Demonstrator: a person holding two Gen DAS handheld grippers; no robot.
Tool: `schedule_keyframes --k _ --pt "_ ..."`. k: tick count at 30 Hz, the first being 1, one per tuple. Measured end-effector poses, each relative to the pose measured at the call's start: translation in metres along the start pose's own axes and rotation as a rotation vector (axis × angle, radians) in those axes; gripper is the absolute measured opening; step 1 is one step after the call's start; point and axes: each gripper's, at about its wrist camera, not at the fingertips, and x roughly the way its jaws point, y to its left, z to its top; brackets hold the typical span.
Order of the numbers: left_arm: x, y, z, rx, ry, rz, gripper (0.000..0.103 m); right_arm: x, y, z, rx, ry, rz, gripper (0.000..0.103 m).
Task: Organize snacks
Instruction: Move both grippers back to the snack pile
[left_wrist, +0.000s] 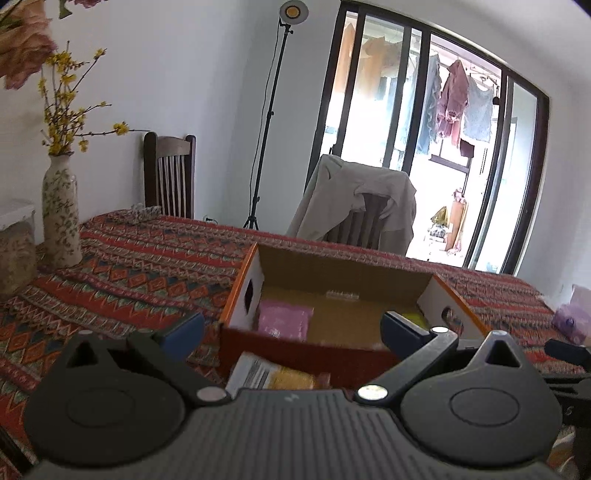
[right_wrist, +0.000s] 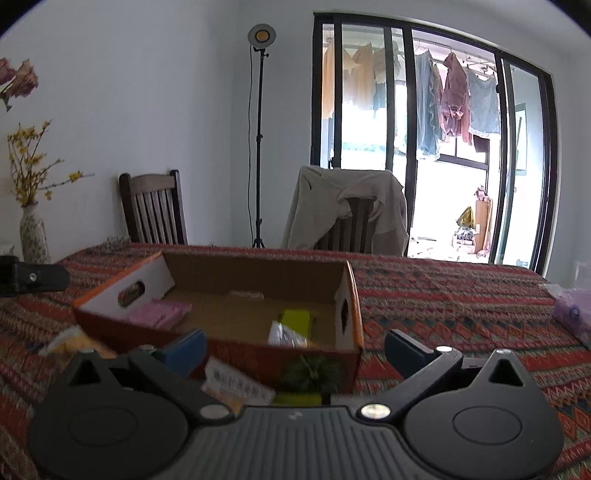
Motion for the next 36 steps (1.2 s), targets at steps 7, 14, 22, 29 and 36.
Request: schedule_keyframes --k 7,14,22,29,36 --pt "-0.023 0.018 -0.034 0.023 0.034 0.007 0.103 -0.026 -0.01 -0.03 -0.004 0.057 -0.021 0.103" --pt "-0.031 0.03 -0.055 0.017 0.081 0.027 0.103 -0.04 -0.029 -0.056 0.021 0.118 -0.058 0.103" --pt "-0.033 0.025 -0.056 0.021 0.085 0.015 0.103 -0.037 -0.044 -0.063 0.05 0.16 -0.088 0.103" --pt "-0.029 0.025 -0.057 0.019 0.097 0.022 0.103 -0.024 -0.048 -0.067 0.066 0.204 -0.081 0.103" --pt "-0.028 0.027 -0.058 0.016 0.103 0.023 0.103 -0.006 -0.062 -0.069 0.111 0.266 -0.143 0.103"
